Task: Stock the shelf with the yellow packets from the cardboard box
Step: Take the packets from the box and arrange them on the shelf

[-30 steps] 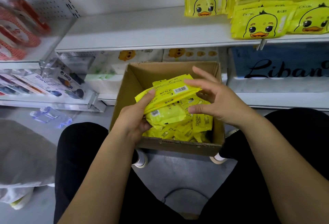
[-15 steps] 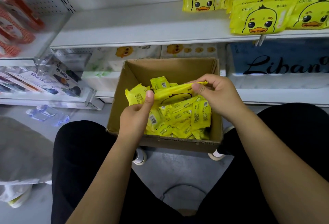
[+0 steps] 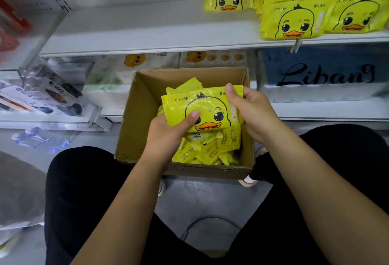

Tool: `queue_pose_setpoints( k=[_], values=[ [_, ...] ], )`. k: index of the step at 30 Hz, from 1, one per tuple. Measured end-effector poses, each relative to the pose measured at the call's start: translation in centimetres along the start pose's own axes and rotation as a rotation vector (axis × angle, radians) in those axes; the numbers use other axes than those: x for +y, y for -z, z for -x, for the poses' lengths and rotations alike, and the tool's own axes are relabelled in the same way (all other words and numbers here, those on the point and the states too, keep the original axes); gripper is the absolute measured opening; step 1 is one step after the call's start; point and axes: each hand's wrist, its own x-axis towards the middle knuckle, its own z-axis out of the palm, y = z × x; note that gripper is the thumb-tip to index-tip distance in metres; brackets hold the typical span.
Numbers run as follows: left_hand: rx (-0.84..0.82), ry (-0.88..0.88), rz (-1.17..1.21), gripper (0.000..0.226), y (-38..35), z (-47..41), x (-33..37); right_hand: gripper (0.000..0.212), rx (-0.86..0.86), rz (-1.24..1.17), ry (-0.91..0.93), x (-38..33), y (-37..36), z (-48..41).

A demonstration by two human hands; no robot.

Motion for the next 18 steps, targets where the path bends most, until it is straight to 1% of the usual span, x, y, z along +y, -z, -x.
queue_pose_setpoints(
  k=[1, 3, 4, 6, 8, 10, 12, 15, 18],
  values=[
    [-0.004, 0.015, 0.044, 0.030, -0.1, -0.3, 0.0, 0.026, -0.056, 0.002, -0.007, -0.3, 0.3, 0.0],
    [-0.013, 0.027, 0.105, 0.030, -0.3, -0.8, 0.2, 0.038, -0.155, 0.042, 0.003, -0.8, 0.5, -0.1],
    [-0.011, 0.027, 0.127, 0.030, -0.5, -1.1, 0.3, 0.043, -0.173, 0.056, 0.024, -1.0, 0.4, -0.5],
    [0.010, 0.020, 0.191, 0.031, -0.9, -1.9, 0.5, 0.045, -0.169, 0.042, 0.057, -1.5, 0.4, -1.5],
    [0.052, 0.028, 0.309, 0.035, -1.2, -3.1, 1.1, 0.048, -0.198, 0.047, 0.073, -2.1, 0.8, -2.8],
    [0.059, 0.024, 0.406, 0.043, -1.5, -4.1, 1.7, 0.056, -0.266, 0.136, 0.060, -2.4, 1.2, -3.5],
    [0.053, 0.002, 0.442, 0.048, -2.1, -5.6, 2.5, 0.063, -0.310, 0.158, 0.010, -2.5, 1.5, -4.4],
    [0.041, -0.013, 0.426, 0.049, -3.7, -7.6, 3.5, 0.067, -0.255, 0.035, -0.013, -2.4, 1.8, -5.7],
    [0.043, -0.017, 0.406, 0.042, -5.1, -9.9, 4.6, 0.056, -0.138, -0.020, 0.010, -2.6, 2.6, -7.1]
  ],
)
